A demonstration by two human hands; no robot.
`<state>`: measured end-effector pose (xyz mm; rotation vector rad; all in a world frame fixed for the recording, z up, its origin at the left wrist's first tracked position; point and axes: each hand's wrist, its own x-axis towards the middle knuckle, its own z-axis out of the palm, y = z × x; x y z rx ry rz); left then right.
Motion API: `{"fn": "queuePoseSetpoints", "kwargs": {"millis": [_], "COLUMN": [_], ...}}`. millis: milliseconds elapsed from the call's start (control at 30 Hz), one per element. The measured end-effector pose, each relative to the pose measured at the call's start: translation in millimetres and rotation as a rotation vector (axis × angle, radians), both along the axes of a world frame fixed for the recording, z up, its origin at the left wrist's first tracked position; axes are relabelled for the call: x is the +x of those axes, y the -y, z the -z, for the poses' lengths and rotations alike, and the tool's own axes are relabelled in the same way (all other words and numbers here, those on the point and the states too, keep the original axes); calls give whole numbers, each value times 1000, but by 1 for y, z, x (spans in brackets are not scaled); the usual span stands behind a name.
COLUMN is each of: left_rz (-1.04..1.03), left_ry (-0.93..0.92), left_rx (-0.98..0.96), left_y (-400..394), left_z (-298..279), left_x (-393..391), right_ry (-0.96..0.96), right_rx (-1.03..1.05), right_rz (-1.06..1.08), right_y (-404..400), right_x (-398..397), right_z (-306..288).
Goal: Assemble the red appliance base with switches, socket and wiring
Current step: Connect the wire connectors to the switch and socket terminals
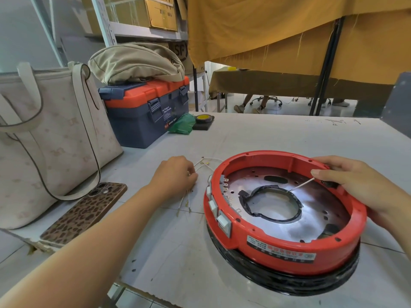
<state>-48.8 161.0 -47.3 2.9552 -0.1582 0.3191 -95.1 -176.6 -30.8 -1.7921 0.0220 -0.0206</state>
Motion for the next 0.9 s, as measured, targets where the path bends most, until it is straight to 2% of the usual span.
{"fn": "queuePoseSetpoints", "kwargs": {"millis": [133, 300, 433, 500, 700, 900], "left_rz": [-12, 57, 74, 69, -5, -37], "left_ry": [-21, -213, -158, -122, -47, 46], "left_rx": [-80, -17, 145, 165, -139, -285], "left_y": [8, 18, 23, 23, 24, 20], "left_z": [-4, -1, 2, 0, -1, -5], "left_x": [11, 22, 22, 23, 22, 20], "right_ry": [1, 2, 0, 0, -9, -15], "right_rx": [-12, -25, -27, -23, -20, -21], "right_rz": [-4, 0, 5, 6, 10, 9], "right_y": [0, -1, -2, -3, -4, -3], "right_x": [-1, -3, -3, -3, -5, -5], "right_z": [-1, -3, -4, -4, -5, -5]}}
